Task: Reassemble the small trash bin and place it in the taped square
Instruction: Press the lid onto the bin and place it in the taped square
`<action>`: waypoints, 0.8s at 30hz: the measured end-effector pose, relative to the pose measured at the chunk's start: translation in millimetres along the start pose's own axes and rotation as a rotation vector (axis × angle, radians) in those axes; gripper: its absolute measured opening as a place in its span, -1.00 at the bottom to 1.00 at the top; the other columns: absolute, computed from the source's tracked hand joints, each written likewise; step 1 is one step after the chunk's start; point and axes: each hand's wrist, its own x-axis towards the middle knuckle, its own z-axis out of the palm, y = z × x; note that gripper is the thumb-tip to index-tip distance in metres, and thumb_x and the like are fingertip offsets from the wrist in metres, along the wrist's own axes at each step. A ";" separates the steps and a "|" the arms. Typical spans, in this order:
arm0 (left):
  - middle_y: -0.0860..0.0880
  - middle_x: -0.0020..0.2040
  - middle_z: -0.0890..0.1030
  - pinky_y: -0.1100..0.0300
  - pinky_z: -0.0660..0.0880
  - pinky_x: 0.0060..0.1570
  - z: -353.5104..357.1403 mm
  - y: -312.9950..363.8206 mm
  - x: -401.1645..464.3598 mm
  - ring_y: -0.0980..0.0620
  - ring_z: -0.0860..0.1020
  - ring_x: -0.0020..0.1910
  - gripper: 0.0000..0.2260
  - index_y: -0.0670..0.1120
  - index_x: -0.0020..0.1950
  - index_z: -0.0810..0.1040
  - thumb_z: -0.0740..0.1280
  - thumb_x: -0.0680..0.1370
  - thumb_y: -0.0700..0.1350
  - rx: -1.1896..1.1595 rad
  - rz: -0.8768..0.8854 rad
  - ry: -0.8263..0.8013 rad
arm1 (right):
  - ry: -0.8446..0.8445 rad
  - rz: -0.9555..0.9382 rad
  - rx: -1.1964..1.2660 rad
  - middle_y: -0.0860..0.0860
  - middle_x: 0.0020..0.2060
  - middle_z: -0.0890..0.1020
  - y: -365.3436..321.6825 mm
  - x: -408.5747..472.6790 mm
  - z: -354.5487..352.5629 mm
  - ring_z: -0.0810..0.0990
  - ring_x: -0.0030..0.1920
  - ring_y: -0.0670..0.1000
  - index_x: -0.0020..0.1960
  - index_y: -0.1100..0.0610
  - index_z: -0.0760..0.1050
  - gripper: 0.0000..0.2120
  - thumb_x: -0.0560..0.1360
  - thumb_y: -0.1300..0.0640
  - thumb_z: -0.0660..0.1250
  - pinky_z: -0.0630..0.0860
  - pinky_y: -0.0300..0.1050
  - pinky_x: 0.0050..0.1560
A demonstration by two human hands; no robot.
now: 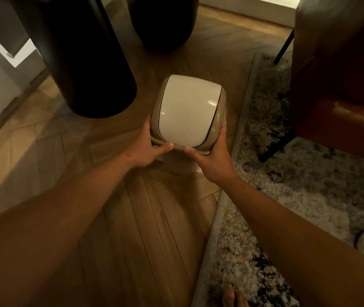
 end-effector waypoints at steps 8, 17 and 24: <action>-0.08 0.56 0.25 0.67 0.31 -0.08 -5.6 9.7 41.0 0.19 0.26 0.35 -0.07 -0.04 0.62 -0.11 0.49 0.49 -0.16 0.041 0.024 0.009 | 0.013 -0.009 0.005 -0.06 0.49 0.46 5.6 38.3 -5.2 0.49 0.44 -0.14 0.64 -0.12 0.02 0.09 0.35 -0.02 0.67 0.52 -0.08 0.40; -0.07 0.56 0.24 0.59 0.35 0.01 -4.4 27.5 88.1 0.18 0.26 0.35 -0.08 -0.02 0.63 -0.09 0.49 0.49 -0.17 0.016 0.043 0.002 | 0.044 -0.038 -0.016 -0.05 0.45 0.51 9.9 85.3 -18.6 0.53 0.42 -0.14 0.60 -0.07 0.06 0.01 0.40 0.09 0.65 0.53 -0.02 0.40; -0.07 0.57 0.23 0.21 0.29 0.35 -2.8 35.8 126.3 0.07 0.27 0.46 -0.03 -0.01 0.64 -0.12 0.51 0.47 -0.11 0.039 0.058 -0.018 | 0.060 -0.005 -0.054 -0.06 0.47 0.50 15.1 117.5 -29.8 0.52 0.42 -0.11 0.68 -0.02 -0.04 0.15 0.36 -0.08 0.65 0.52 0.01 0.41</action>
